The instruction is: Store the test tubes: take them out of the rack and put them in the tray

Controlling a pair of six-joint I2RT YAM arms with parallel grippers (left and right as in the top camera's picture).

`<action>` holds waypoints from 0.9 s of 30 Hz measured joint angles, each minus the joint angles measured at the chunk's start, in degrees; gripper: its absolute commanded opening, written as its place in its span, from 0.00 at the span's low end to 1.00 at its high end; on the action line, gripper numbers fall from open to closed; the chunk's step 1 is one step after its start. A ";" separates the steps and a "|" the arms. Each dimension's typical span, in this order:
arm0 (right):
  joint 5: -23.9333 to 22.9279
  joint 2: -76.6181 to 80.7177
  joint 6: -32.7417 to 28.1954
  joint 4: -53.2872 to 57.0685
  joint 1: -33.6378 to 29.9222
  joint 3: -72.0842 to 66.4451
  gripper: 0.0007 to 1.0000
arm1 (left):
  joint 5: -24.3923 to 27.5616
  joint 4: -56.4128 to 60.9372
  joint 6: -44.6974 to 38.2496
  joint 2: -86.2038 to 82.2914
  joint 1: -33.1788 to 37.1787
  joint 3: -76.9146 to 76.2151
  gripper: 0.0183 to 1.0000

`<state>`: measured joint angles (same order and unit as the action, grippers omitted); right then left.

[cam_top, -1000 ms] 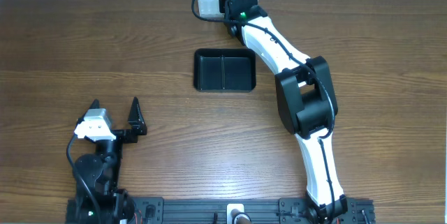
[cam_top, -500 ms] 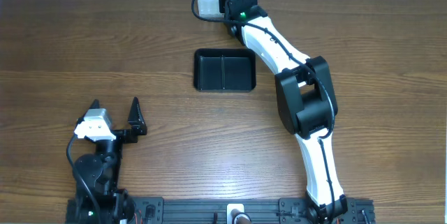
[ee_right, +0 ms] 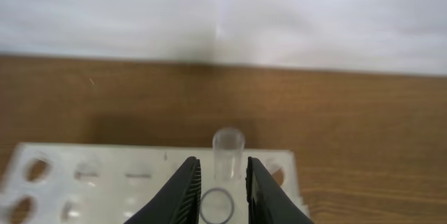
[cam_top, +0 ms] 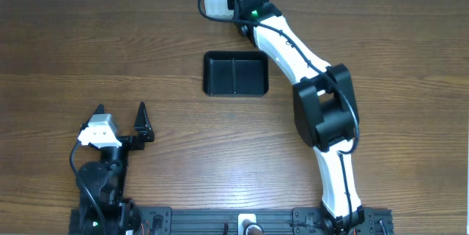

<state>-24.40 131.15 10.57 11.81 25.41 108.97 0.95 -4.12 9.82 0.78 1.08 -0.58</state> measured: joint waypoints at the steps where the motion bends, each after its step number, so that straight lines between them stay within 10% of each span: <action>1: 0.00 -0.81 -0.04 0.11 0.00 0.00 0.22 | 0.00 0.00 0.00 0.00 0.00 0.00 1.00; 12: 0.00 -8.22 -0.28 6.93 0.55 0.37 0.22 | 0.00 0.00 0.00 0.00 0.00 0.00 1.00; 22: 0.00 -9.99 -0.20 10.64 0.59 0.66 0.79 | 0.15 0.00 -0.02 0.00 0.00 0.00 1.00; 27: 0.02 -9.92 -0.44 8.90 0.42 0.70 0.86 | 0.15 0.00 -0.02 0.00 0.00 0.00 1.00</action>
<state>-24.38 121.23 10.13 20.71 25.82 109.67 1.10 -4.12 9.80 0.78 1.08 -0.58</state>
